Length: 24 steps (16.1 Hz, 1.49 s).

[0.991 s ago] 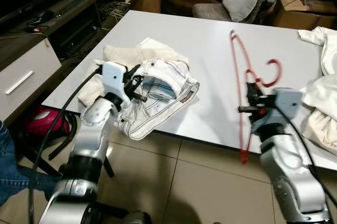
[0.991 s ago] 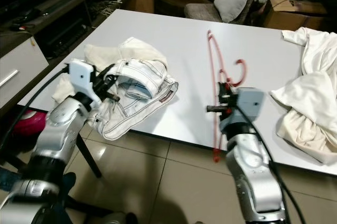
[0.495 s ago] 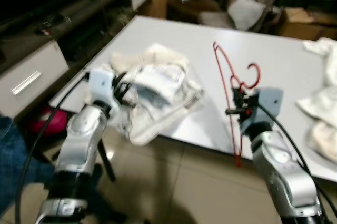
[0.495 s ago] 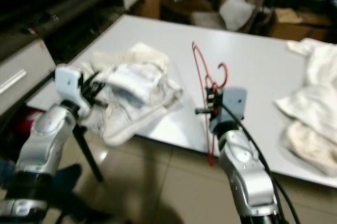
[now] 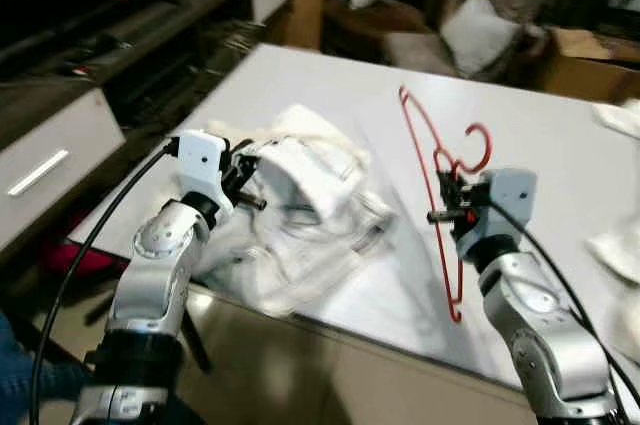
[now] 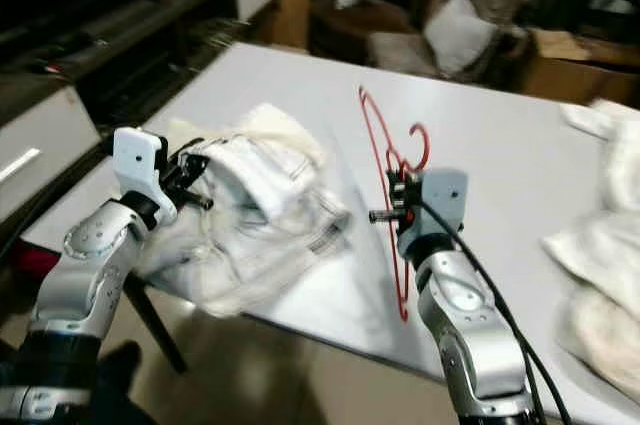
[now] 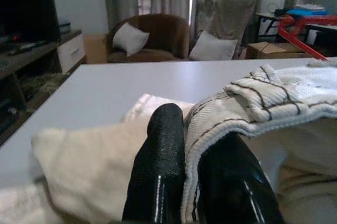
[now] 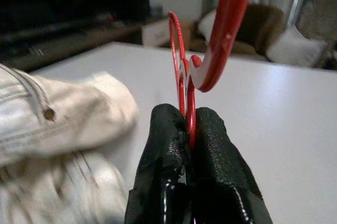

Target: Hang hanger

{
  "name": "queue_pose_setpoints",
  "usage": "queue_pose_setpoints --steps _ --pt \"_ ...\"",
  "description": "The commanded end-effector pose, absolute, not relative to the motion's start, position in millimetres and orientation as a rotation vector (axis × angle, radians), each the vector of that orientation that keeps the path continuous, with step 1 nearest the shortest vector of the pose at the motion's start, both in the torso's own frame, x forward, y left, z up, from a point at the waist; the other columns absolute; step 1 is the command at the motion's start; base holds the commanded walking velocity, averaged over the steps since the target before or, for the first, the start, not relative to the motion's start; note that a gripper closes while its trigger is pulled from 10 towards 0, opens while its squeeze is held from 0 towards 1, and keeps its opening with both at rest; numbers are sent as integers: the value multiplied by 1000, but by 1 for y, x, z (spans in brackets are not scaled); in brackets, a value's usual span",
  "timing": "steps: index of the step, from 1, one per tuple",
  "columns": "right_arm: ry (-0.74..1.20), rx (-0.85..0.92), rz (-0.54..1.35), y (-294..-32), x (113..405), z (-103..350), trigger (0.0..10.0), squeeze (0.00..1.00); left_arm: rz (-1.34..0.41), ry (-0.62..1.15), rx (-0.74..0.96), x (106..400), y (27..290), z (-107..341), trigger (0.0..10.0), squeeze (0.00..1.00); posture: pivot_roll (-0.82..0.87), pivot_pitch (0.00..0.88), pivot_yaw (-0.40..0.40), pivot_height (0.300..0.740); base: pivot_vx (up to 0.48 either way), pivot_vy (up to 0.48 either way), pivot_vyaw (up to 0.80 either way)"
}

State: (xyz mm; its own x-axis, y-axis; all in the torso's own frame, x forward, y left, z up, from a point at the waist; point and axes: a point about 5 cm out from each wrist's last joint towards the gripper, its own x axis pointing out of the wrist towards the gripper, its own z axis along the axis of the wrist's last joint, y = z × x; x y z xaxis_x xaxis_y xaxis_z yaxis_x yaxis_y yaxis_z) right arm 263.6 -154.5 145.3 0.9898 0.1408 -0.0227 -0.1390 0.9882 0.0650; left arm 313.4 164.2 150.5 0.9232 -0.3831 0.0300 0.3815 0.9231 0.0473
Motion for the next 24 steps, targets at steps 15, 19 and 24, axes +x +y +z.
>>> queue_pose_setpoints --steps 15,19,24 --pt "11 -138 659 -204 211 201 10000 0 -539 -73 100 362 148 202 0 0 -76 0 37 740 73 0 -156" --pt "67 -38 877 -210 184 209 10000 0 -445 -213 77 396 143 263 0 0 -77 0 29 740 0 0 0" --pt "84 -13 948 -209 180 213 10000 0 -381 -329 19 406 144 309 0 0 -65 0 9 740 0 0 0"
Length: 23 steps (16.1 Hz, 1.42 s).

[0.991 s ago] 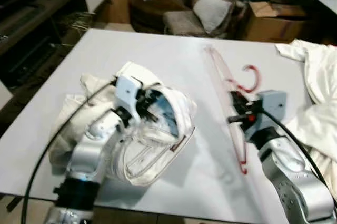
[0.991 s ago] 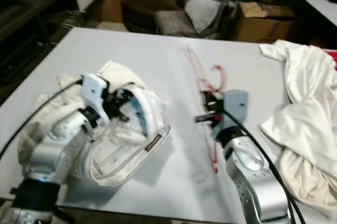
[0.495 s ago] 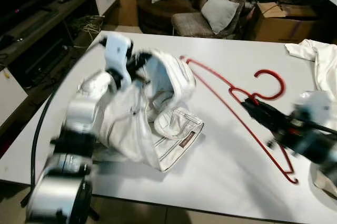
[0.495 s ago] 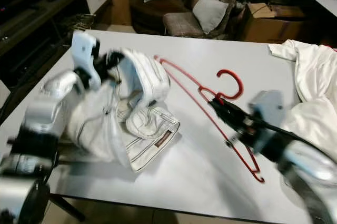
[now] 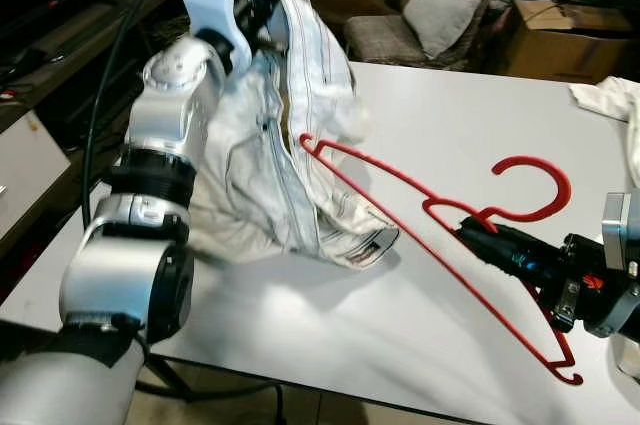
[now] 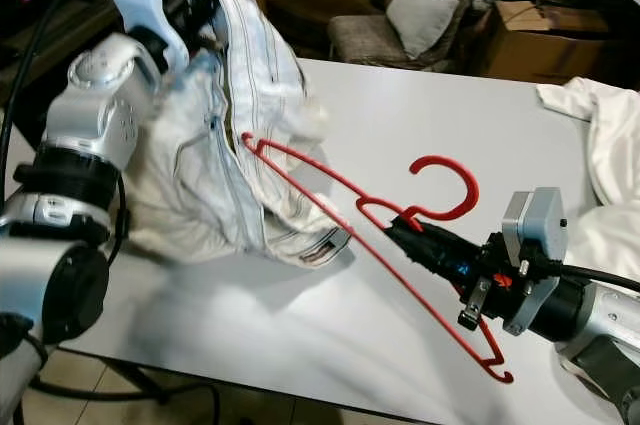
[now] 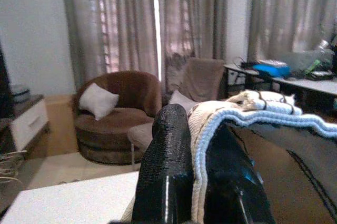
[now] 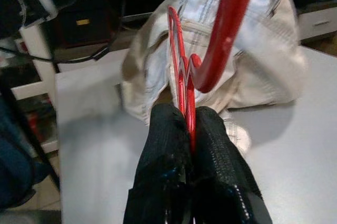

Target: Hang hanger

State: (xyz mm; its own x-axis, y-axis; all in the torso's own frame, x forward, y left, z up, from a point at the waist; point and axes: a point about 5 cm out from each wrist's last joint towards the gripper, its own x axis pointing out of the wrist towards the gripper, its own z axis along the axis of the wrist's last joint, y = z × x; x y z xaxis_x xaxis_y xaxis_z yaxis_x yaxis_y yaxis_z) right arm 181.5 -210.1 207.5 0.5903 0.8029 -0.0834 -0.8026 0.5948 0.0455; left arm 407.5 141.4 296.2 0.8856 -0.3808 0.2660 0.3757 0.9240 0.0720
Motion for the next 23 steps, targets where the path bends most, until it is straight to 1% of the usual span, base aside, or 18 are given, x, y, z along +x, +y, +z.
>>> queue_pose_setpoints --steps 1,2,3,5,6,7,8,9,10,12,13,14,16,17,20,21,22,23 --pt "91 -11 962 -210 180 215 10000 0 -365 -361 4 407 145 320 0 0 -62 0 4 740 0 0 0" --pt "98 -8 987 -210 181 218 10000 0 -332 -425 -35 408 148 341 0 0 -56 0 -2 740 0 0 0" --pt "100 -5 1001 -209 181 219 10000 0 -324 -449 -50 407 149 349 0 0 -53 0 -4 740 0 0 0" --pt "146 -22 1032 -200 183 211 10000 0 -373 -495 -63 404 140 365 745 0 -46 0 -7 740 0 0 0" --pt "193 -61 1012 -192 191 198 10000 0 -424 -514 -58 402 131 371 1020 0 -45 0 -7 740 0 0 0" --pt "224 -130 912 -185 210 182 10000 0 -484 -514 -52 398 122 372 1216 0 -45 0 -7 740 0 0 0" --pt "221 -156 874 -182 219 178 10000 0 -507 -518 -50 396 118 372 1451 0 -43 0 -3 740 0 0 0" --pt "201 -186 781 -177 239 174 10000 0 -581 -528 -53 392 111 372 2118 0 -37 0 -7 740 0 0 0" --pt "184 -198 706 -177 251 173 10000 0 -637 -534 -60 389 106 372 1804 0 -37 0 -7 740 0 0 0" --pt "118 -212 469 -189 280 180 10000 0 -768 -543 -72 381 100 372 1529 0 -33 0 -11 740 0 0 0" --pt "62 -204 364 -199 290 189 10000 0 -809 -542 -62 379 99 371 902 0 -29 0 -16 740 0 0 0" --pt "-58 -194 196 -217 303 211 10000 0 -853 -555 -39 376 101 370 0 0 -28 0 -21 740 0 0 0" --pt "-235 -167 72 -235 305 245 10000 0 -818 -616 -13 374 113 376 0 0 -33 0 -24 740 0 0 0" --pt "-298 -173 44 -238 301 255 10000 0 -808 -671 -42 370 120 381 0 0 -34 0 -24 740 0 0 0" --pt "-343 -206 -13 -238 296 254 10000 0 -850 -712 -86 360 125 374 0 0 -46 0 -18 740 0 0 0" --pt "-322 -198 -17 -234 293 244 10000 0 -862 -678 -76 358 126 358 0 0 -61 0 -7 740 0 0 0" --pt "-165 -249 87 -217 283 205 10000 0 -845 -464 3 358 126 294 0 0 -72 0 2 740 0 0 0" --pt "-141 -265 109 -214 280 198 10000 0 -825 -415 22 359 127 282 0 0 -73 0 4 740 0 0 0"
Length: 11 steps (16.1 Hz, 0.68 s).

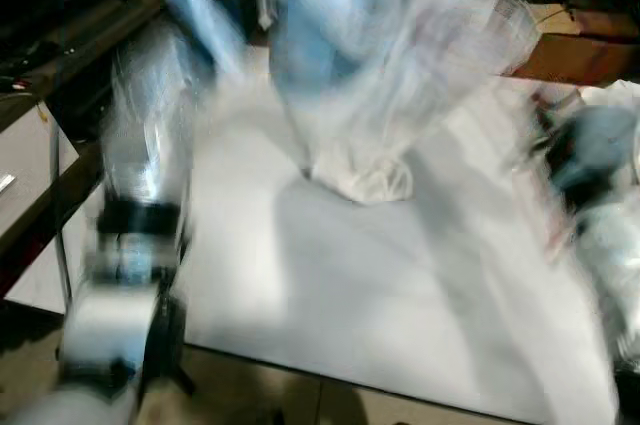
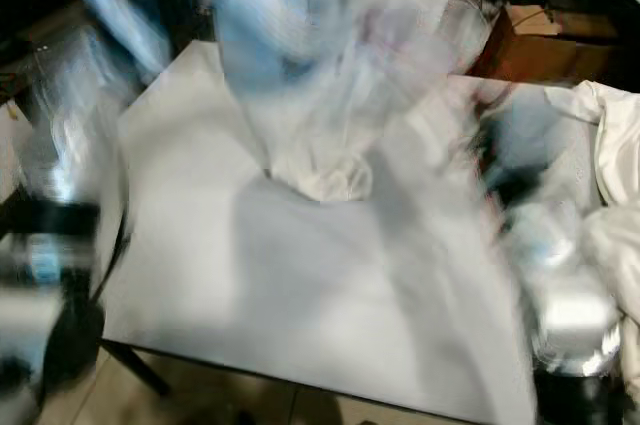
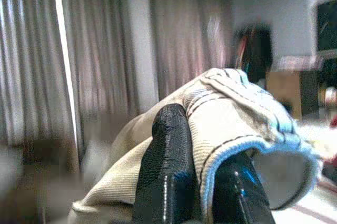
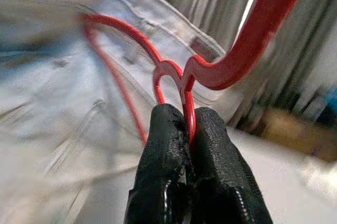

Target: Hang hanger

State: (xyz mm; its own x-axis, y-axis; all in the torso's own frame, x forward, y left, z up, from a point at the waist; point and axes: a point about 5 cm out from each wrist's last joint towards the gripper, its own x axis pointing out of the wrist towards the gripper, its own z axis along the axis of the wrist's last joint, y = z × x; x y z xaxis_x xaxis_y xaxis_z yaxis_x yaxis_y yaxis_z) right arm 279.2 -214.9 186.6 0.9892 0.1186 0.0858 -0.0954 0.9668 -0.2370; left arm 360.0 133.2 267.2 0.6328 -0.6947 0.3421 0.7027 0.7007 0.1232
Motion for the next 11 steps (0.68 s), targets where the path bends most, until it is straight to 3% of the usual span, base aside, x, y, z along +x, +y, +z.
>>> queue_pose_setpoints --steps 1,3,6,8,11 --pt "-122 -254 132 -210 276 191 10000 0 -743 -313 61 362 132 255 0 0 -77 0 10 740 0 0 0" --pt "-114 -269 145 -210 280 188 10000 0 -686 -259 26 367 135 241 0 0 -83 0 16 740 0 0 0" --pt "-217 -317 54 -212 323 213 10000 0 -723 -401 -62 378 122 284 0 0 -84 0 24 740 0 0 0" --pt "-456 -351 -59 -218 350 278 10000 0 -711 -645 -94 380 120 340 0 0 -86 0 29 740 0 0 0" --pt "-740 -323 -133 -227 339 339 10000 0 -761 -923 -168 359 132 385 0 0 -82 0 19 740 0 0 0"
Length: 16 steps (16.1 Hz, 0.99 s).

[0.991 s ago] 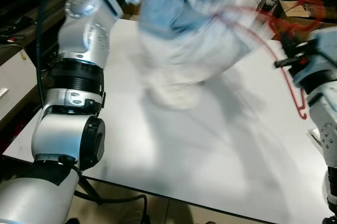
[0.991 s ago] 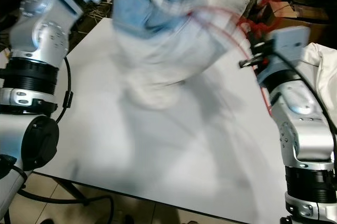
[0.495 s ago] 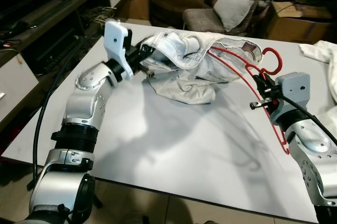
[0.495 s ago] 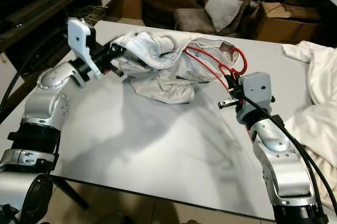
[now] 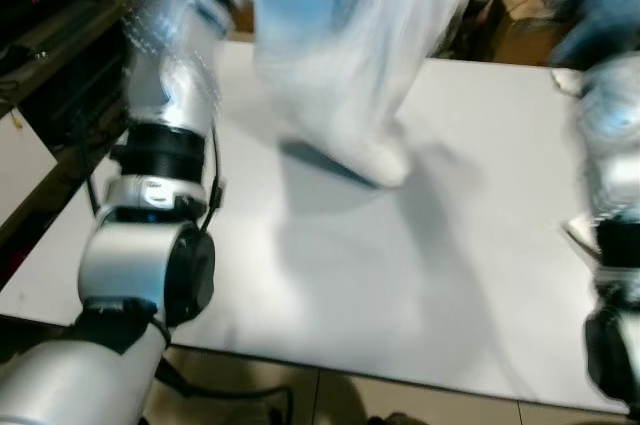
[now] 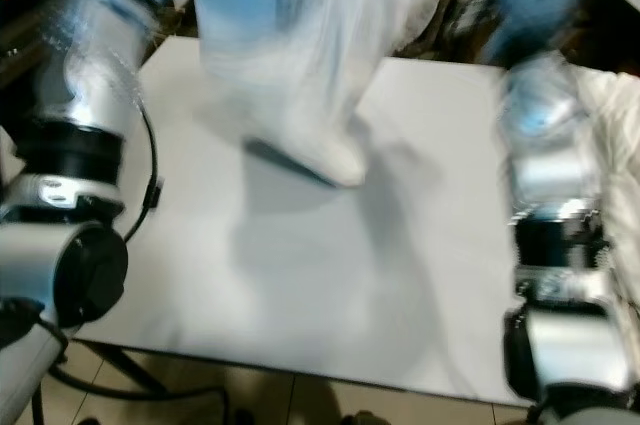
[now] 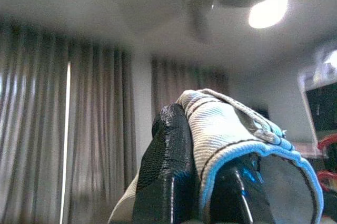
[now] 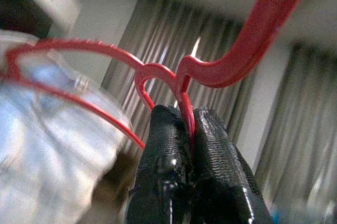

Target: Hang hanger

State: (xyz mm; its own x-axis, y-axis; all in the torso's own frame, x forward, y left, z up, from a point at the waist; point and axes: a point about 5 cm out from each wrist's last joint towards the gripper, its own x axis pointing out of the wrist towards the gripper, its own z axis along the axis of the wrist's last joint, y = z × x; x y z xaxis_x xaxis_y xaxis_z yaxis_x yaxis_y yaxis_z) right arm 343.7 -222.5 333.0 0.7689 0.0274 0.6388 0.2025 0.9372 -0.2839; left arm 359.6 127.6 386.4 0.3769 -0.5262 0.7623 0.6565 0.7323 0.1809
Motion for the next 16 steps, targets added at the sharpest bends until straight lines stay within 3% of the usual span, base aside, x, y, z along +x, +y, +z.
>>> queue_pose_setpoints --steps 1,4,7,8,13,16 --pt "-687 -318 -111 -224 338 315 10000 0 -801 -851 -142 359 131 360 0 0 -75 0 17 740 0 0 0" --pt "-540 -330 -37 -203 319 238 10000 0 -811 -518 -15 357 128 248 0 0 -76 0 29 740 0 0 0" --pt "-492 -331 -16 -200 299 212 10000 0 -755 -251 66 349 136 176 0 0 -80 0 31 740 0 0 0" --pt "-445 -323 49 -202 288 201 10000 0 -655 -60 132 348 149 140 0 0 -84 0 32 740 0 0 0" --pt "-231 -437 387 -212 268 194 10000 0 -289 222 299 360 198 112 0 0 -103 0 46 740 0 0 0" --pt "-233 -423 425 -234 257 218 10000 0 -89 205 193 363 223 117 0 0 -101 0 33 740 0 0 0"
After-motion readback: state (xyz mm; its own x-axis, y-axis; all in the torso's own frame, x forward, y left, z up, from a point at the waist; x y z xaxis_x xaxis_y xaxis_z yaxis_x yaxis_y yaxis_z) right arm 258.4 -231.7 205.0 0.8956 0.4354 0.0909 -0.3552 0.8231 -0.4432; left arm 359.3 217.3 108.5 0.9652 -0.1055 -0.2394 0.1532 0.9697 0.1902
